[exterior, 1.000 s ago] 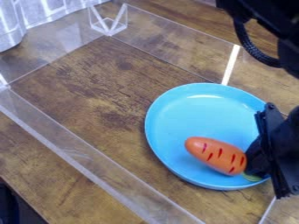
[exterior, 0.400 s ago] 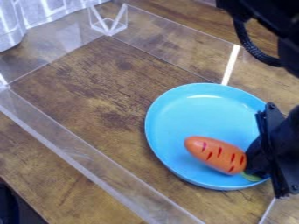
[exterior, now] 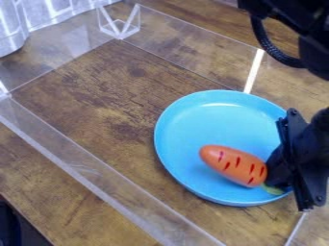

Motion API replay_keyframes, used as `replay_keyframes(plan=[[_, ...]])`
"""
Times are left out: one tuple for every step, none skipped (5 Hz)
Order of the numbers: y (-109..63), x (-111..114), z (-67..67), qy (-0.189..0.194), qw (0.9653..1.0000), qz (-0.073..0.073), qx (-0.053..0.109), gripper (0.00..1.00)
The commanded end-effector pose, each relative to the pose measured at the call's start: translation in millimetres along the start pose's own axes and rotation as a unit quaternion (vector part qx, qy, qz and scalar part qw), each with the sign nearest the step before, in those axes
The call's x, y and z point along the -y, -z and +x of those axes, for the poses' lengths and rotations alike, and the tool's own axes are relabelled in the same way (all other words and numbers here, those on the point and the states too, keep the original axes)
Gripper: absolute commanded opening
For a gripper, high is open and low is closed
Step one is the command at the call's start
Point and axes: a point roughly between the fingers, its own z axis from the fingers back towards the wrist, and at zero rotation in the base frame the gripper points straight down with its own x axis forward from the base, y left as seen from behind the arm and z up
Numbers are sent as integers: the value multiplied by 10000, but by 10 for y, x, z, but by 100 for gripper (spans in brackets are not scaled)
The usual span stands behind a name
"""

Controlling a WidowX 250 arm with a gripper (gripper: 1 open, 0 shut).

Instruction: Put the carrot in the blue tray

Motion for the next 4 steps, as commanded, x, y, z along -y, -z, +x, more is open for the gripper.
replay_keyframes(plan=[[-303, -135, 101, -147, 9988, 122, 458, 0], [-502, -251, 67, -155, 9982, 191, 552, 0], [-745, -433, -8, -170, 9974, 254, 650, 0], [-725, -385, -25, -176, 9974, 243, 653, 0]])
